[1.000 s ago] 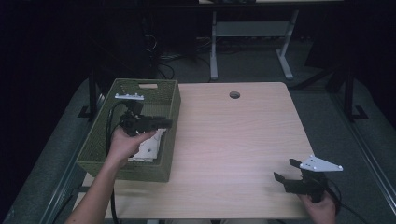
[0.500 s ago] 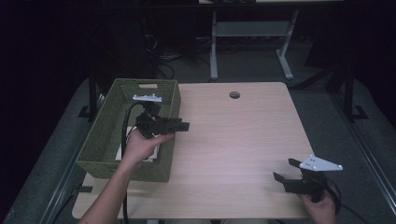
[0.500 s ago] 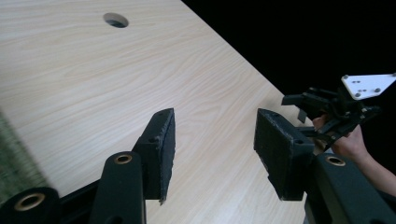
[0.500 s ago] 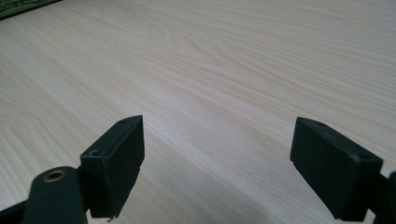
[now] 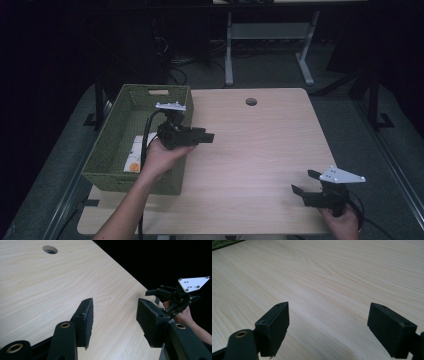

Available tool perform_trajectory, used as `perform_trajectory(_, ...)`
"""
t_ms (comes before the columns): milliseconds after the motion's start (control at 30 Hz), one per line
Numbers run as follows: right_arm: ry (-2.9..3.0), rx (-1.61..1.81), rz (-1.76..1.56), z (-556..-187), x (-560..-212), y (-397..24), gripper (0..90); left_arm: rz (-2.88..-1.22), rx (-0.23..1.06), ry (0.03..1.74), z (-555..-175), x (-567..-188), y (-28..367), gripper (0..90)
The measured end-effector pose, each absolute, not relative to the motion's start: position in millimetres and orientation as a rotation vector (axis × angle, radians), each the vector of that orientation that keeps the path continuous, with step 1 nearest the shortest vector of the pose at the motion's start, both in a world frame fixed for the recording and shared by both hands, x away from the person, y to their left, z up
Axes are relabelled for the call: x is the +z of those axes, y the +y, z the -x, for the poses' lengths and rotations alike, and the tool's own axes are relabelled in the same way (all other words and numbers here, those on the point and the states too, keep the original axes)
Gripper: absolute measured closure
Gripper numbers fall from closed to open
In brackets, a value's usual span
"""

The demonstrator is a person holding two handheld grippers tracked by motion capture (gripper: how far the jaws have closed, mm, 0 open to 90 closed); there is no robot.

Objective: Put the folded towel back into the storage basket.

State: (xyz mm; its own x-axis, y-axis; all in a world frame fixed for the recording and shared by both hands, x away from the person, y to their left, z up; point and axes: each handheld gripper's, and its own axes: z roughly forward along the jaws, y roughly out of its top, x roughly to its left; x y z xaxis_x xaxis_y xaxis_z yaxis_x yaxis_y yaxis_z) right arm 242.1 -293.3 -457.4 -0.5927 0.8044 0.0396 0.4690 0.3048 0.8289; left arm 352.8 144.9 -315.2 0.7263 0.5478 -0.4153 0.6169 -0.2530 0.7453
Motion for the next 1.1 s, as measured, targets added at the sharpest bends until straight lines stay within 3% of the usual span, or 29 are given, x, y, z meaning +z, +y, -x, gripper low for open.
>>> perform_trajectory(1100,2.194,1.202,-1.129,-240,-455,-294,17.3,-1.954,-0.168,0.826,-344,-337,84,44.0)
